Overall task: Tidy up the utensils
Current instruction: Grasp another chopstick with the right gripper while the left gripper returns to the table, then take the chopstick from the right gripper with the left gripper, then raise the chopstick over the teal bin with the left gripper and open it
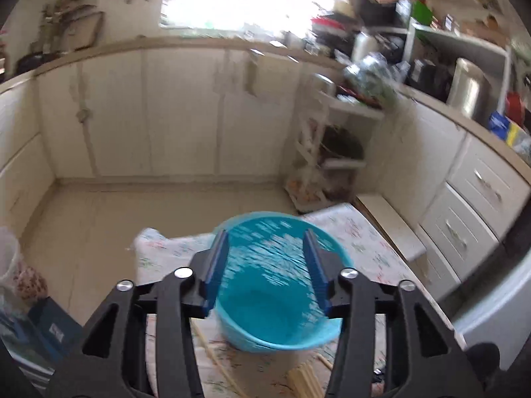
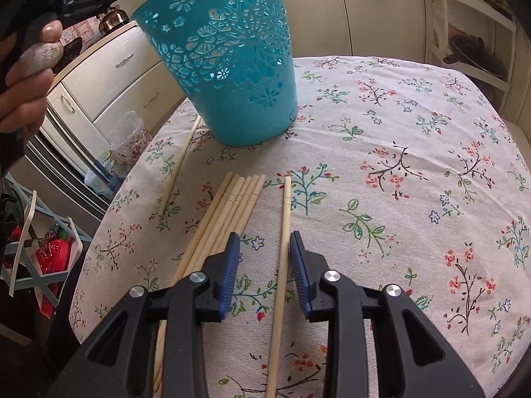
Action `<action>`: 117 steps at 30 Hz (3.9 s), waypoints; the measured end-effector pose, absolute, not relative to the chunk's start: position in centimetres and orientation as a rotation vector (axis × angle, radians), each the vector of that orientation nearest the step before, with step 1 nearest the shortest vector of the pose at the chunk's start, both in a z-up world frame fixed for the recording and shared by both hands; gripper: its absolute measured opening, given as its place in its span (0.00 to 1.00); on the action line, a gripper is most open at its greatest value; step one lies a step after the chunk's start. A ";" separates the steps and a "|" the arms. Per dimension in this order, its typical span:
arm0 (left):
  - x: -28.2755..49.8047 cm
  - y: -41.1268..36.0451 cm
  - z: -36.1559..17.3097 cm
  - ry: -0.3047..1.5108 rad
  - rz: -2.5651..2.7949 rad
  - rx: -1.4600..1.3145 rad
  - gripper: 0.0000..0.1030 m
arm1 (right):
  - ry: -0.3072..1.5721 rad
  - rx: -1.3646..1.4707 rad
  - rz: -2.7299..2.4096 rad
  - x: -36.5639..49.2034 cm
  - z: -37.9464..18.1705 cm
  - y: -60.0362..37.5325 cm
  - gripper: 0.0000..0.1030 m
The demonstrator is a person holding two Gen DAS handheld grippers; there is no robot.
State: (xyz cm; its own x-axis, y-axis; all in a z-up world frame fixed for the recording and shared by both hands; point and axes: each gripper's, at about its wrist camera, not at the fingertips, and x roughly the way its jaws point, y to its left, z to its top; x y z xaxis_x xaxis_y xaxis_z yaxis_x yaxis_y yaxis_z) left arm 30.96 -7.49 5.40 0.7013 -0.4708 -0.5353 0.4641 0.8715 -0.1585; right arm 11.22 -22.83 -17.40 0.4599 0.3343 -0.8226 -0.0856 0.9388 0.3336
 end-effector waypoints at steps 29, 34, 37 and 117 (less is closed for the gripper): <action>43.5 -6.9 -6.6 0.980 -0.418 0.034 0.60 | 1.035 0.178 0.222 11.4 -17.1 -22.0 0.51; 43.7 -6.4 -6.8 0.981 -0.381 0.070 0.60 | 0.968 0.210 0.078 13.2 -15.2 -25.3 0.51; 43.7 -6.4 -7.0 0.982 -0.357 0.110 0.60 | 0.942 0.187 0.054 15.1 -14.4 -25.7 0.51; 24.8 -3.2 11.7 0.437 -0.637 -0.248 0.05 | 1.071 0.374 0.136 10.1 -17.5 -25.6 0.06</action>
